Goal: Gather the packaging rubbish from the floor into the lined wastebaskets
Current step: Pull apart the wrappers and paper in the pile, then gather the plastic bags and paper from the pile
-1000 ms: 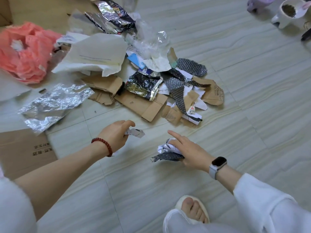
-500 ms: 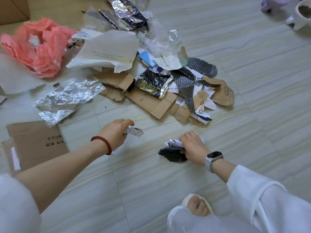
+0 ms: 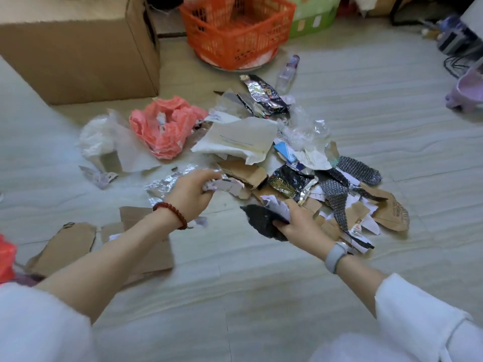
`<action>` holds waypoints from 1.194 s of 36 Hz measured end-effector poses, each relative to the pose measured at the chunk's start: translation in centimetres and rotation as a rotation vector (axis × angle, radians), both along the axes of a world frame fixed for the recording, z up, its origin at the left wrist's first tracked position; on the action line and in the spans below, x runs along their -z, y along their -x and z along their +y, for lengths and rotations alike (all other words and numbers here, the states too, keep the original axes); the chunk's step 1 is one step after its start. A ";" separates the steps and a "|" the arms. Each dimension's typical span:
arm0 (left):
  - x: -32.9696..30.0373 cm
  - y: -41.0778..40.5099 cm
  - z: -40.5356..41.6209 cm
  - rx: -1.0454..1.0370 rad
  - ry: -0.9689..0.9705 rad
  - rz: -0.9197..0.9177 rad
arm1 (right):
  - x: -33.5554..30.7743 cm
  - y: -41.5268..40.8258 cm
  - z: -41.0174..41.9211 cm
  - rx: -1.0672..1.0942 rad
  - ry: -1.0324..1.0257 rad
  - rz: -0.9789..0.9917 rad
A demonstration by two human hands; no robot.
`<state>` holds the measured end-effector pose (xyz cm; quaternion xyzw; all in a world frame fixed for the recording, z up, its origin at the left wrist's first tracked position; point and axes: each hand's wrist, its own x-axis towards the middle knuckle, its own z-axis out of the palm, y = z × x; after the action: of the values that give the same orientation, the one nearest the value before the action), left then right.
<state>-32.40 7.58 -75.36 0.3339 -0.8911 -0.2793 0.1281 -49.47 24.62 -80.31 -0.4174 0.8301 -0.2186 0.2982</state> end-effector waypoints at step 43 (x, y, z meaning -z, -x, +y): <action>-3.3 -41.6 -7.3 -0.818 0.162 0.032 | -10.8 -38.7 -26.7 -1.025 0.425 0.033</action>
<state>9.20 0.27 -72.02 0.6449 -0.7019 -0.1395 0.2684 -10.75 -2.13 -69.56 -0.8223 0.4629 -0.2014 0.2627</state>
